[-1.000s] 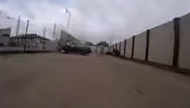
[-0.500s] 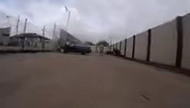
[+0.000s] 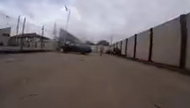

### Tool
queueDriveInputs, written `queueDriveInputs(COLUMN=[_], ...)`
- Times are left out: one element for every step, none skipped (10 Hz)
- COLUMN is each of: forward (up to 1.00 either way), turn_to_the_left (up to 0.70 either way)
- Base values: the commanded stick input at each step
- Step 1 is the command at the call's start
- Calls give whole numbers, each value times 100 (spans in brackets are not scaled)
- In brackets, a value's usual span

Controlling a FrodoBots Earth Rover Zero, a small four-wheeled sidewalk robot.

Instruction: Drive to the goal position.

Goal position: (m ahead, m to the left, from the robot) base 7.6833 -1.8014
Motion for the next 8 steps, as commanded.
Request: queueDriveInputs(forward=[50, 50, 50, 50, 50, 50, 50, 50], turn_to_the_left=[0, 0, 0, 0, 0, 0, 0, 0])
